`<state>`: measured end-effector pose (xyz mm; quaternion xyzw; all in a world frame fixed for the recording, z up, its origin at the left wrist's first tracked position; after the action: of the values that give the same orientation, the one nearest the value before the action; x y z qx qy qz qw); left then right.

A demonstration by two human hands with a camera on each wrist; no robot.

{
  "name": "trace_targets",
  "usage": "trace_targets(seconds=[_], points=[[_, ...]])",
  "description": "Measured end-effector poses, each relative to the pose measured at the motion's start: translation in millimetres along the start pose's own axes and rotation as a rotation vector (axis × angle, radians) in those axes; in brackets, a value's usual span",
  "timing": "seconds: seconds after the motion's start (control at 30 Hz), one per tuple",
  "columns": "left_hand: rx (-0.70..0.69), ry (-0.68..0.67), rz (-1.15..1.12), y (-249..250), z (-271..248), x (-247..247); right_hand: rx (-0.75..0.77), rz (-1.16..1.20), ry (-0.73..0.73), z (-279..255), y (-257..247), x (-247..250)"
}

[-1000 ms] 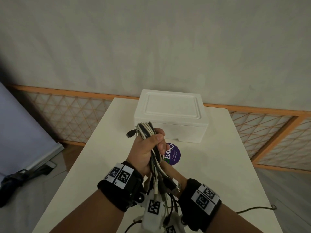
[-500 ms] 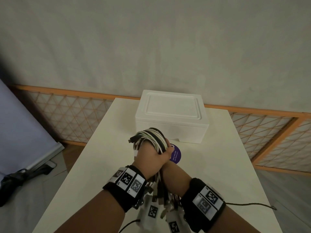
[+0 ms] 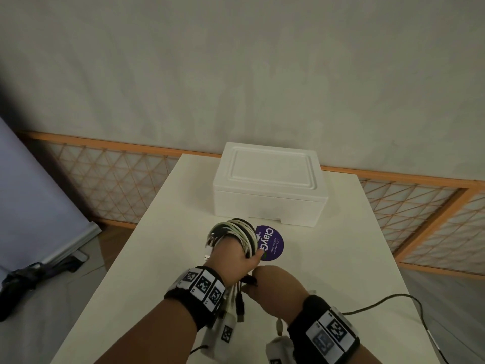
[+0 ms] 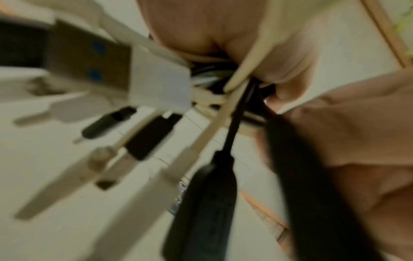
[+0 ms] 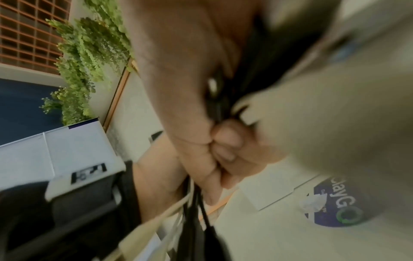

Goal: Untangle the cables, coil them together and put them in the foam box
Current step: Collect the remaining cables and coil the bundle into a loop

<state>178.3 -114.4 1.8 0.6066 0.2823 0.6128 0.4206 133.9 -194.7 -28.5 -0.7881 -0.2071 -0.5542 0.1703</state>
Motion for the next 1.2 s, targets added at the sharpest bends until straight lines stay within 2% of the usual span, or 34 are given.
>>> trace_targets(seconds=[0.13,0.23,0.3,0.37,0.43,0.5,0.57,0.7,0.83,0.93,1.07,1.2], points=[[0.019,-0.001,0.007,-4.1,-5.3,4.3,-0.044,-0.055,0.064,-9.8,5.3,12.4],[0.244,-0.041,-0.158,-20.1,-5.1,9.2,0.031,-0.172,0.303,-20.7,2.9,45.1],[0.321,-0.049,-0.265,-20.7,-7.5,13.4,0.101,-0.255,0.488,-27.8,0.7,63.8],[0.291,-0.057,-0.346,-11.4,-9.0,16.4,0.197,-0.317,0.682,-37.4,-3.3,80.6],[0.238,-0.167,-0.414,2.1,-13.2,10.2,0.277,-0.323,0.856,-48.0,-1.8,97.5],[0.184,-0.278,-0.575,17.7,-16.9,0.4,0.305,-0.348,0.96,-54.2,2.9,108.8],[0.143,-0.339,-0.7,27.2,-17.5,-4.4,0.337,-0.386,1.005,-56.8,3.3,115.9],[0.094,-0.431,-0.884,39.1,-21.9,-11.8,0.428,-0.383,1.014,-54.6,2.2,124.8],[0.071,-0.543,-0.993,50.6,-32.5,-21.3,0.53,-0.266,0.907,-47.0,6.1,120.1],[0.123,-0.571,-1.07,55.4,-39.0,-26.2,0.598,-0.165,0.851,-47.4,2.7,121.4],[0.165,-0.58,-1.039,59.2,-46.0,-22.9,0.64,0.116,0.693,-42.0,4.8,124.8],[0.234,-0.669,-1.129,62.3,-55.8,-30.2,0.566,0.469,0.495,-36.4,12.5,121.9]])
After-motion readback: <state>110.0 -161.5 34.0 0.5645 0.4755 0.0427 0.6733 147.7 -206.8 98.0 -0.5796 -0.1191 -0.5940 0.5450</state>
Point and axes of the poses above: each hand's wrist, its own z-axis towards the middle knuckle, its own x-axis out of the back of the hand, y = z × x, the point moved 8 cm from there along z, towards the middle knuckle, and after that the axes turned 12 degrees about -z, right-handed, at the moved point
